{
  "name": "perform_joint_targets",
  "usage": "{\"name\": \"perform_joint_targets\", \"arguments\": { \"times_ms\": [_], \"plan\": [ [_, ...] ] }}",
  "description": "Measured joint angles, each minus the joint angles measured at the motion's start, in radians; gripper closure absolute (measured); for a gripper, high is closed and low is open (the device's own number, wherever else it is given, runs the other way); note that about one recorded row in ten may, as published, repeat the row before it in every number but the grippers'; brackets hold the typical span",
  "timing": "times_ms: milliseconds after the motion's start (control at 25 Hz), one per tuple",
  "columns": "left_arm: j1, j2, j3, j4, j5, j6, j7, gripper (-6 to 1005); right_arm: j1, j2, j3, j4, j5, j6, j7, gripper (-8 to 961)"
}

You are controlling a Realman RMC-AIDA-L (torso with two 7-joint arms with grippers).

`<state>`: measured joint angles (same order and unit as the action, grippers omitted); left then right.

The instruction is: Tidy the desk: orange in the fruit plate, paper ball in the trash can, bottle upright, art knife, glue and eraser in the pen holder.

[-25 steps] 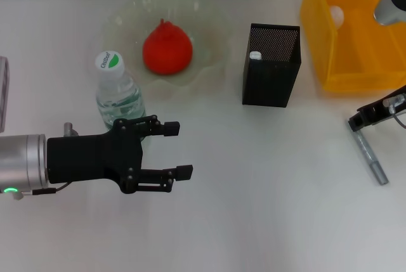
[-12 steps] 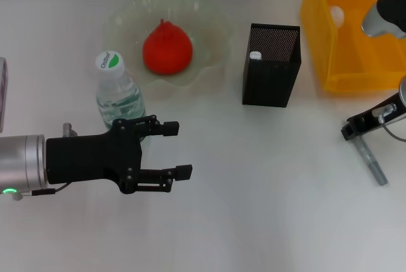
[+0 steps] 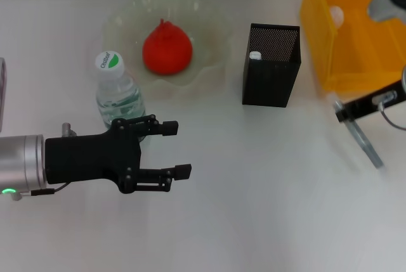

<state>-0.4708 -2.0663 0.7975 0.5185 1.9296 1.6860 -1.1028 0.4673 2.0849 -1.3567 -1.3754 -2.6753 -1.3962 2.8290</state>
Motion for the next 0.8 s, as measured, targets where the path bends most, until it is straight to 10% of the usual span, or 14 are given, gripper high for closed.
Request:
{"name": "perform_joint_targets", "arguments": {
  "times_ms": [320, 800],
  "plan": [
    [0.006, 0.001, -0.009, 0.000, -0.003, 0.003, 0.000, 156, -0.156, 0.003, 0.142, -0.276, 0.438, 0.134, -0.266, 809],
    [0.008, -0.002, -0.011, -0.001, -0.003, 0.003, -0.006, 155, -0.081, 0.002, -0.003, 0.109, 0.951, 0.593, -0.862, 802]
  ]
}}
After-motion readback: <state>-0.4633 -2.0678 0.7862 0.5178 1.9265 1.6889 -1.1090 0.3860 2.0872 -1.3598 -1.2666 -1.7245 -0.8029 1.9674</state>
